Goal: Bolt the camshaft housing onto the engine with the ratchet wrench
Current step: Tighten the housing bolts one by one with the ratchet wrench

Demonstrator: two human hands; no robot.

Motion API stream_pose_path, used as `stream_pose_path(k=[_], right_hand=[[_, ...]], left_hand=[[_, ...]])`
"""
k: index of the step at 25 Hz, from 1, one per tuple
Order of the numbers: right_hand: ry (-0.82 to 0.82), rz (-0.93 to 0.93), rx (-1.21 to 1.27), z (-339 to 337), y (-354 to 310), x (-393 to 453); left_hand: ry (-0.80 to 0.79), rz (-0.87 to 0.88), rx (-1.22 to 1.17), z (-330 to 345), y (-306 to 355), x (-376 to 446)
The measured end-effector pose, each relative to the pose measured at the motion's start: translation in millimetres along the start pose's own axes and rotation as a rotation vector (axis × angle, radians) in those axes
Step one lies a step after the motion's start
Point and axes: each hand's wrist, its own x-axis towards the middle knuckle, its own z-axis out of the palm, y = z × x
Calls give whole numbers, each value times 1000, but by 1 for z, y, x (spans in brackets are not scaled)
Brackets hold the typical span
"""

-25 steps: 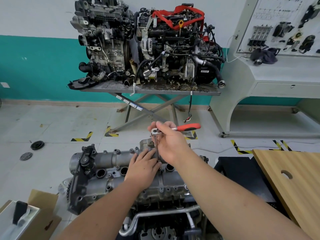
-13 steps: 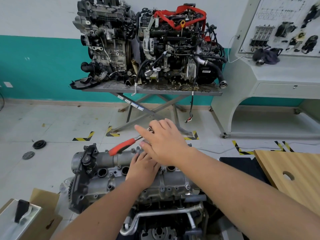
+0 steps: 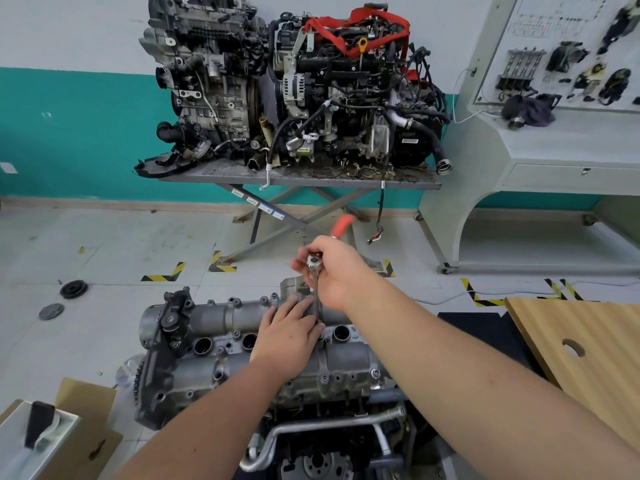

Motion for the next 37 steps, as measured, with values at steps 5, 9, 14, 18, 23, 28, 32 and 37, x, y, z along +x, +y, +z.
stream_pose_path(k=[5, 9, 14, 18, 23, 28, 32, 37], right_hand=[[-1, -383, -52, -19, 34, 2], [16, -866, -564, -32, 45, 6], [43, -1216, -1599, -38, 29, 4], [-21, -1144, -1924, -30, 6, -6], [-16, -583, -1540, -4, -8, -5], [-81, -3, -142, -6, 0, -8], [-28, -198, 216, -17, 21, -5], [54, -659, -485, -30, 45, -6]], left_hand=[[25, -1, -5, -2, 1, 0], [23, -13, -18, -3, 2, -1], [156, 31, 65, -13, 7, -4], [86, 9, 4, -7, 5, -4], [35, 23, 27, -3, 1, -1], [47, 46, 32, -1, 0, -1], [20, 8, 3, 1, -1, 1], [32, 4, 20, -4, 2, -1]])
